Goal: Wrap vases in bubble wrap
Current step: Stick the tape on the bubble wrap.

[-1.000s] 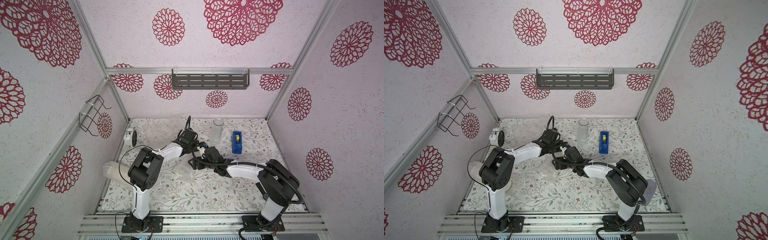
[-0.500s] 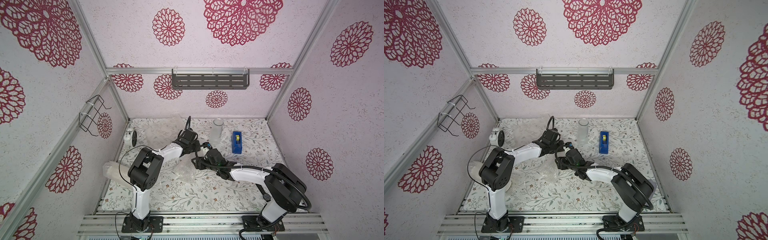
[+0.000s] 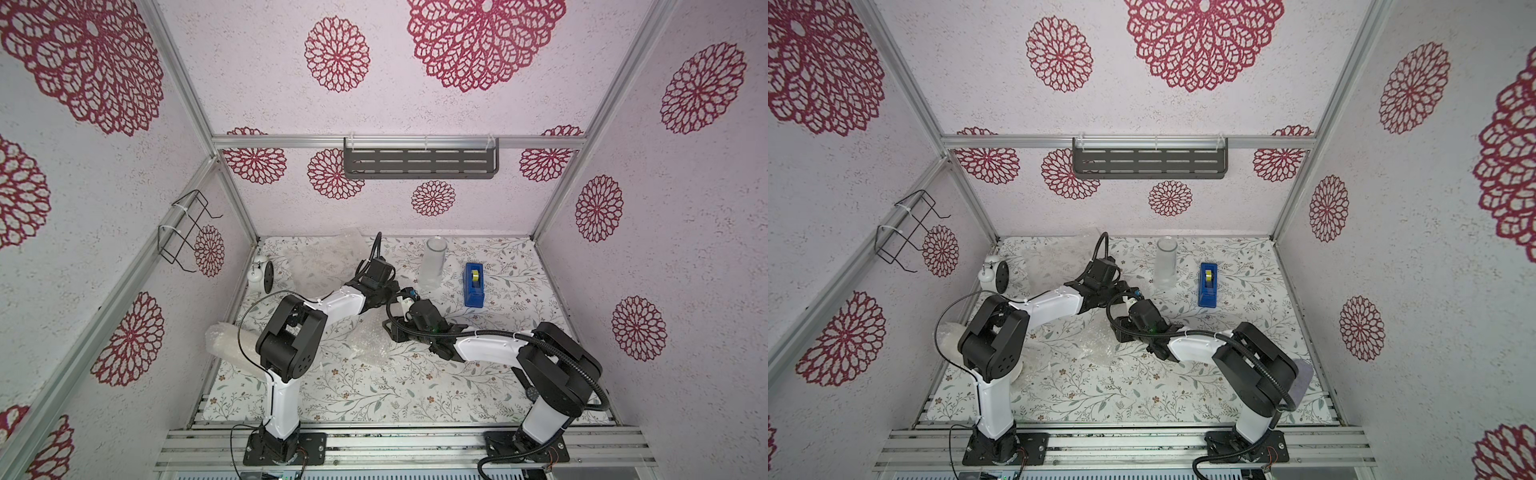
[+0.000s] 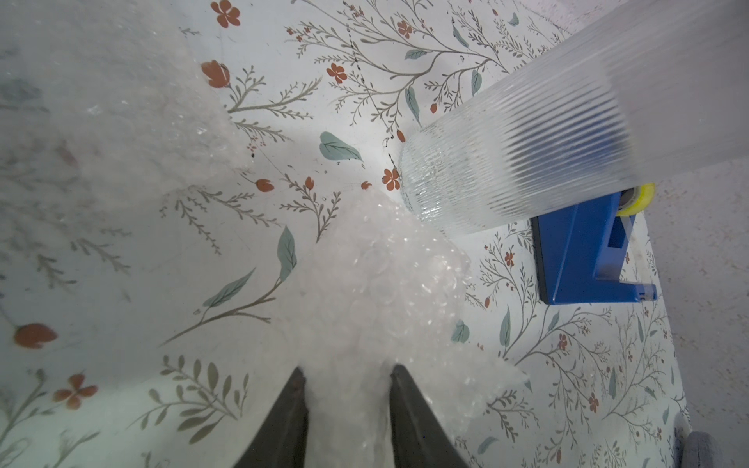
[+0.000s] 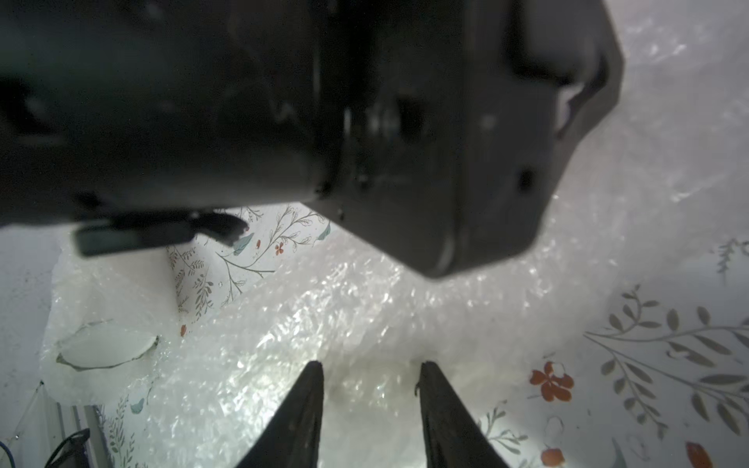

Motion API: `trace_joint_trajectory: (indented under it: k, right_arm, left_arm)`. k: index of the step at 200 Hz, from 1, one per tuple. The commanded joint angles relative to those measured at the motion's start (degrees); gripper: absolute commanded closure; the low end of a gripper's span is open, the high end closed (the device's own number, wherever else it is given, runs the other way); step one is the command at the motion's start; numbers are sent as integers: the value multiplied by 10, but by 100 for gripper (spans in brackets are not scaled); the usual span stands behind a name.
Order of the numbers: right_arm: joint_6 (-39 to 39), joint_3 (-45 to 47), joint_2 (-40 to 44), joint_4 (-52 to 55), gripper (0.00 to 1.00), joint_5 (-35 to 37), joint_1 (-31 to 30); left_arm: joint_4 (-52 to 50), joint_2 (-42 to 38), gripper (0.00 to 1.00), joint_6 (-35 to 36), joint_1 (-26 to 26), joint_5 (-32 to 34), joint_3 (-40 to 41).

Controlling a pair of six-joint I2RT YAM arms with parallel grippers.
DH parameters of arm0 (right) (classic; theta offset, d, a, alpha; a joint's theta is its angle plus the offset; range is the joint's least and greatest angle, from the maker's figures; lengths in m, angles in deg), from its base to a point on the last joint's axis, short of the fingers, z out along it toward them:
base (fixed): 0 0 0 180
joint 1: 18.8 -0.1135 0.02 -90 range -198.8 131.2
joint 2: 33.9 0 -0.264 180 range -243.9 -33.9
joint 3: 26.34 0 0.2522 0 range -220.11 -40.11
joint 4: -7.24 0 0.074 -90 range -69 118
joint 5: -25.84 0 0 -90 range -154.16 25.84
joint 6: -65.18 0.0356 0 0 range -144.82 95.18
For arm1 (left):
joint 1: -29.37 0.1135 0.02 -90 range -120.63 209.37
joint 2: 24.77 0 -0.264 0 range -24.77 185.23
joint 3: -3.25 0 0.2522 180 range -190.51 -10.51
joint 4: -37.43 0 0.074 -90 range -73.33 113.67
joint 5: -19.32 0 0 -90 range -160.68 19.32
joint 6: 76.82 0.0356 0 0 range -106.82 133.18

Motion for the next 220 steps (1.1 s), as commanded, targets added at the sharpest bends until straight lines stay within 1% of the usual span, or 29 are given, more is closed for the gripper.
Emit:
trace_joint_trajectory:
  k: [1, 9, 27, 58, 77, 117, 121, 122, 123, 125, 150, 171, 195, 220]
  right_arm:
    - [-2, 3, 30, -1, 45, 7, -3]
    - [3, 10, 36, -6, 40, 6, -3]
    - [24, 16, 32, -27, 33, -5, -2]
    - [26, -15, -13, 0, 26, 8, -8]
    - [21, -23, -32, -2, 22, 9, -8]
    - [9, -36, -47, -7, 11, 8, -11]
    - [8, -38, -49, -4, 9, 11, -11]
    - [8, -39, -49, -4, 5, 11, -11]
    - [8, -39, -50, -3, 3, 11, -11]
    - [8, -41, -51, -2, 2, 11, -11]
    - [9, -44, -57, -7, 1, 12, -11]
    - [-2, -35, -36, -4, 1, 19, -11]
    - [-26, -10, 27, 18, 1, 31, -9]
    - [-59, 37, 117, 47, 1, 53, -3]
  left_arm:
    - [-107, 32, 66, -4, -19, -23, 36]
    - [-107, 31, 66, -4, -19, -23, 36]
    - [-108, 31, 66, -3, -19, -23, 35]
    - [-105, 30, 66, -4, -19, -23, 35]
    - [-106, 27, 66, -4, -19, -22, 38]
    - [-105, 27, 65, -5, -19, -21, 40]
    - [-105, 27, 65, -5, -19, -21, 40]
    - [-105, 27, 65, -5, -19, -21, 40]
    - [-105, 27, 66, -5, -19, -21, 40]
    - [-105, 28, 66, -6, -19, -22, 40]
    - [-106, 27, 65, -8, -19, -20, 40]
    - [-111, 23, 66, -9, -18, -16, 40]
    - [-128, 14, 65, -4, -16, -22, 26]
    - [-168, -3, 62, 11, -12, -15, -8]
